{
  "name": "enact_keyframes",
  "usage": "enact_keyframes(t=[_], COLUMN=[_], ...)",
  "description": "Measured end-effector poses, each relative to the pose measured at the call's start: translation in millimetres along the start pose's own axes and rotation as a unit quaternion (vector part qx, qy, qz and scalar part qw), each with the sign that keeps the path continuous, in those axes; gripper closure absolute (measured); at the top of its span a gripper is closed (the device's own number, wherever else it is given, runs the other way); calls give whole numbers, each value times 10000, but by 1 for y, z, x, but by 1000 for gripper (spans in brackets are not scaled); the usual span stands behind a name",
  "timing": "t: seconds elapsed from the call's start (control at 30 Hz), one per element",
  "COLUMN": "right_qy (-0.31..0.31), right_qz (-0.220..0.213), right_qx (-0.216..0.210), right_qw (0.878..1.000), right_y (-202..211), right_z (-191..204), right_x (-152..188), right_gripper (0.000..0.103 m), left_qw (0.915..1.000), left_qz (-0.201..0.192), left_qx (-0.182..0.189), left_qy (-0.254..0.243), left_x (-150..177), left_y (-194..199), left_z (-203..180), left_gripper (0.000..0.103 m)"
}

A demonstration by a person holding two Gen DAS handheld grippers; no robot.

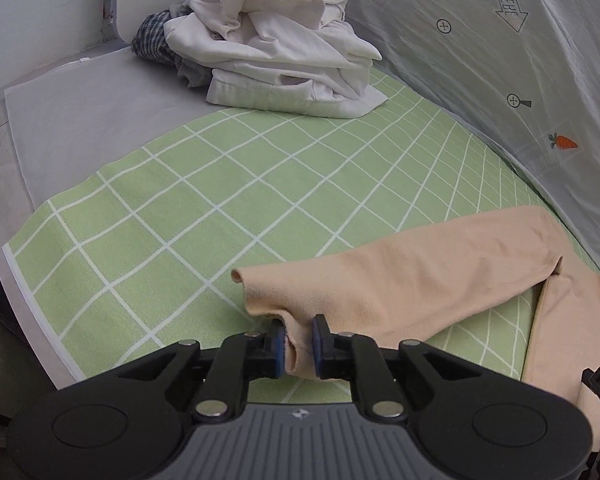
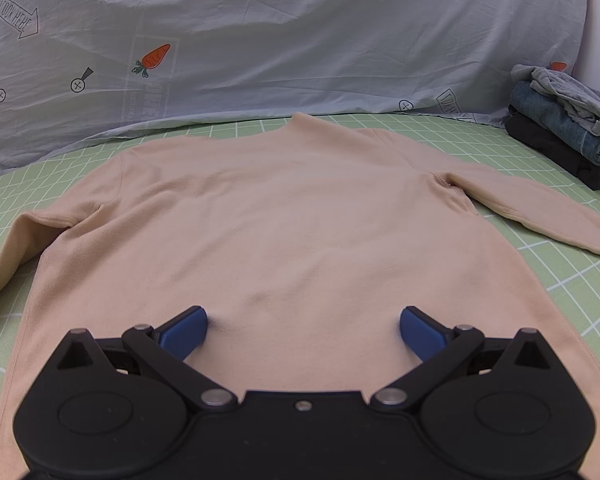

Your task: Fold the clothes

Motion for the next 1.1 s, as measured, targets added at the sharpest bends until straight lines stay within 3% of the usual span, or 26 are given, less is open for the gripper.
enact_keyframes(t=[0.23,0.37,0.6,0.83,0.93,1.0,1.1], right_qy=[-7,-7,-12,-3,11,46,86], right_qz=[4,5,6,18,29,35,143], right_qx=[-4,-5,-3,2,-46,-134,-318], right_qw=[10000,10000,10000,10000,10000,9999,9994], right_y=[0,0,0,0,0,-3,-9], right_z=[-1,-1,-1,0,-2,-3,-9], right_x=[0,0,0,0,-2,-5,-14], right_gripper=[0,0,0,0,0,0,0], left_qw=[9969,9951,9944,9937,9939,9939,9936], left_qz=[-77,-134,-223,-48,-329,-555,-756], left_qx=[-600,-709,-940,-1120,-1038,-948,-782], left_qy=[-510,-678,-430,20,147,30,-312], left_x=[4,2,-10,-31,-49,-63,-79], left_y=[5,4,-2,0,13,20,19], left_z=[-2,0,8,11,6,-6,-37], left_gripper=[87,85,80,72,57,34,22])
Point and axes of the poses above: each gripper's, at about its wrist camera, not at the fingertips, and y roughly against the way its jaws point, z to its left, x to its underside, the point moved 2 cm from there along -y, roughly the way its jaws point, and after that the axes turned 2 degrees about -y, right-handed, at the moved point
